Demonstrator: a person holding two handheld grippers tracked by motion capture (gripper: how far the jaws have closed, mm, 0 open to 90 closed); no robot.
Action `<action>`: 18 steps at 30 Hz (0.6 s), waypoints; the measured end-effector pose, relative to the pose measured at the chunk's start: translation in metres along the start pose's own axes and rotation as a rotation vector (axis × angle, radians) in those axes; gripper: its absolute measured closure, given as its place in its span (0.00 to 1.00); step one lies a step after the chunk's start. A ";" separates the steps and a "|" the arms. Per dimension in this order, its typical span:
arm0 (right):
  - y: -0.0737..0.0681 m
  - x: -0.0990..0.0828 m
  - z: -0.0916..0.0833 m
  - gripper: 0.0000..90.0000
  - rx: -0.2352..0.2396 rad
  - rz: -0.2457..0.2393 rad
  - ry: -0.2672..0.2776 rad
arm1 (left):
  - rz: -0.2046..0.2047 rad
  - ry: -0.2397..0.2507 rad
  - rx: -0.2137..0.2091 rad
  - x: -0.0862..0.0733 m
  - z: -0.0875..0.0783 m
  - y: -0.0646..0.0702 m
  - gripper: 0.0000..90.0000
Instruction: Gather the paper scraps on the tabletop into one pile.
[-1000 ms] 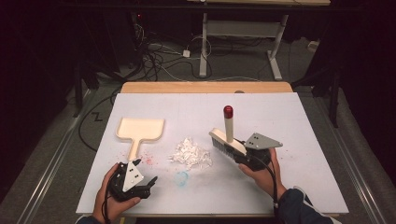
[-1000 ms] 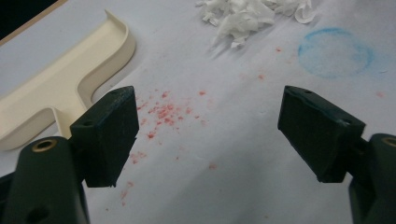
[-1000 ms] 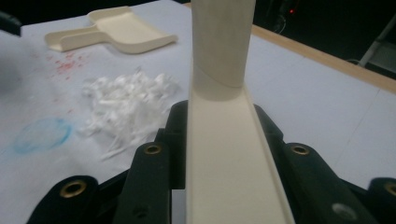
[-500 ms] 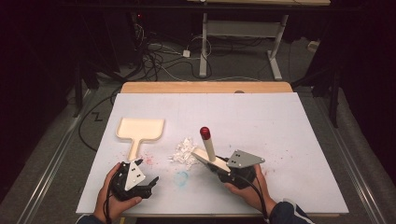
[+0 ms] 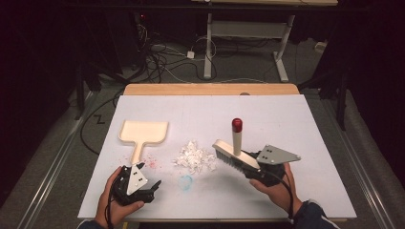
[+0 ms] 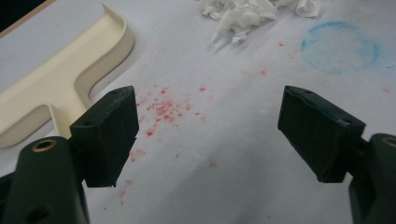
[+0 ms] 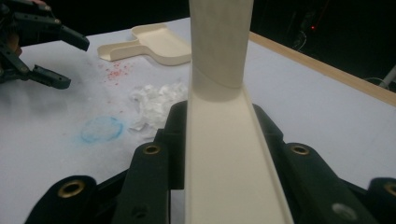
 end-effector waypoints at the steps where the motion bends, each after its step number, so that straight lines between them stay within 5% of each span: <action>1: 0.003 -0.002 -0.004 0.75 -0.002 0.011 -0.003 | 0.000 -0.001 0.000 0.000 0.000 0.000 0.21; 12: 0.017 -0.026 -0.052 0.75 0.025 0.017 -0.080 | 0.005 -0.007 0.000 0.000 0.001 0.000 0.21; 18: 0.019 -0.035 -0.067 0.75 0.113 0.088 -0.124 | 0.006 -0.012 -0.003 0.000 0.003 0.001 0.21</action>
Point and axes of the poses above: each handheld gripper's, and its own axes: z roughly forward along the jaws, x roughly out of its top, y roughly to its right, the point moved 6 cm from there along z, roughly forward along the jaws, and after that the axes turned 6 degrees about -z, right-handed, at the moved point
